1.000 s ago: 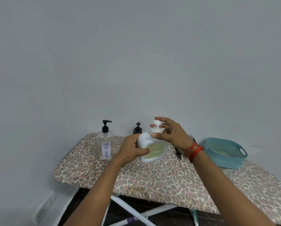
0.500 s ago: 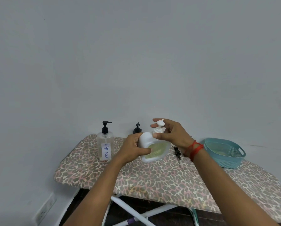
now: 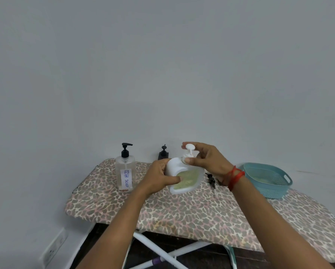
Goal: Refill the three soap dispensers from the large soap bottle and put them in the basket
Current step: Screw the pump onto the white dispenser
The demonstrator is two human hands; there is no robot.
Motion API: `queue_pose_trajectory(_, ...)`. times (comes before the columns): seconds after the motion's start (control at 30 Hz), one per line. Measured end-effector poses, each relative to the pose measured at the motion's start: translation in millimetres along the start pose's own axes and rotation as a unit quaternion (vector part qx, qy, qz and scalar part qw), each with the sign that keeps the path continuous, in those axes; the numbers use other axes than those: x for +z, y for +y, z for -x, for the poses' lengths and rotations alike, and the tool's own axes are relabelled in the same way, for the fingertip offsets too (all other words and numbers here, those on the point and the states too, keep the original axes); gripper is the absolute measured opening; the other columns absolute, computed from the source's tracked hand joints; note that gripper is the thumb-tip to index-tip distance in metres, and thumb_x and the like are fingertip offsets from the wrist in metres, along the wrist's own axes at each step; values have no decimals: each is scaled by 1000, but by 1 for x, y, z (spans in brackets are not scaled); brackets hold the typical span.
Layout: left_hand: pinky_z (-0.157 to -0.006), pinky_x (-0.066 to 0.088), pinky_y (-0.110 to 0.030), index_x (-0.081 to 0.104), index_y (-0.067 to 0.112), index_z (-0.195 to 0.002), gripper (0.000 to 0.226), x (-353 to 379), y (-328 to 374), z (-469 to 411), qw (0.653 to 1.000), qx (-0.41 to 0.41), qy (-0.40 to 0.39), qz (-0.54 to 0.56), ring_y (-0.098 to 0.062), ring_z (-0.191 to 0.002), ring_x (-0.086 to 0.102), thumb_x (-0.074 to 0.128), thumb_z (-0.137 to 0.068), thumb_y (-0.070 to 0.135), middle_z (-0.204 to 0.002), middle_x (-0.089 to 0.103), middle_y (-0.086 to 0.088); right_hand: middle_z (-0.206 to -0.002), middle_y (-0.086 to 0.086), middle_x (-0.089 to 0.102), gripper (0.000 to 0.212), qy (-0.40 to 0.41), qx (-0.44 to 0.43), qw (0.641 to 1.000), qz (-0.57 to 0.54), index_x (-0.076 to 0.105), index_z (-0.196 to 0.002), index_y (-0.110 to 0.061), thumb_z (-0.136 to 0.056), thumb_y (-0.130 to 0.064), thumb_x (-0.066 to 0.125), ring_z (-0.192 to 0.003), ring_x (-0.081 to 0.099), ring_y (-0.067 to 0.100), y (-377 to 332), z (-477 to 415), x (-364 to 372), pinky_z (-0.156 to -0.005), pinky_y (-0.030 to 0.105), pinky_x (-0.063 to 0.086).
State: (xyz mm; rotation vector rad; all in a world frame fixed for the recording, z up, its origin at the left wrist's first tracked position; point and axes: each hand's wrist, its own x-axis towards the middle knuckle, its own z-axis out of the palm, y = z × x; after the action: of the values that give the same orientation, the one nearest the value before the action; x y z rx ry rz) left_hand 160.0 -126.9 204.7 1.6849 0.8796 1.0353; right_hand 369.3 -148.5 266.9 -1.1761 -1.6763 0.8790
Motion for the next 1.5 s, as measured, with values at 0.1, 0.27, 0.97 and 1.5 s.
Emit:
queue_pose_trajectory(0.1, -92, 59, -49, 70, 10, -122, 48, -4, -4, 2, 1000, -16, -20, 16, -30, -103, 73, 85, -78, -1, -109, 77, -10, -121, 13, 70, 33, -80, -9, 994, -76, 68, -121, -2, -89, -7, 69, -110, 67, 25, 1, 6, -6, -97, 36, 53)
queue_pose_trajectory(0.27, -83, 62, -44, 72, 14, -115, 46, 7, -2, 1, 999, 16, 34, -12, -24, -94, 75, 84, -71, 12, -102, 77, -5, -81, -7, 71, 29, 105, -14, 994, 28, 79, -97, -14, -71, -23, 89, -57, 54, -2, -1, 2, 17, -64, 23, 46)
queue_pose_trajectory(0.97, -78, 63, -42, 72, 13, -112, 45, 18, -4, 3, 998, 21, 64, 16, -27, -91, 75, 83, -68, 14, -99, 78, -6, -100, -5, 77, 21, 137, -43, 989, 26, 76, -97, -21, -84, -4, 74, -100, 71, 8, 5, 4, 24, -96, 41, 55)
queue_pose_trajectory(1.5, -91, 60, -46, 69, 6, -123, 51, -13, 1, 6, 997, -17, -36, 65, -34, -105, 72, 85, -76, -3, -111, 76, -14, -112, 3, 74, 44, -100, 3, 992, 73, 69, -121, -11, -78, -6, 82, -107, 69, 20, 8, 13, -30, -95, 41, 55)
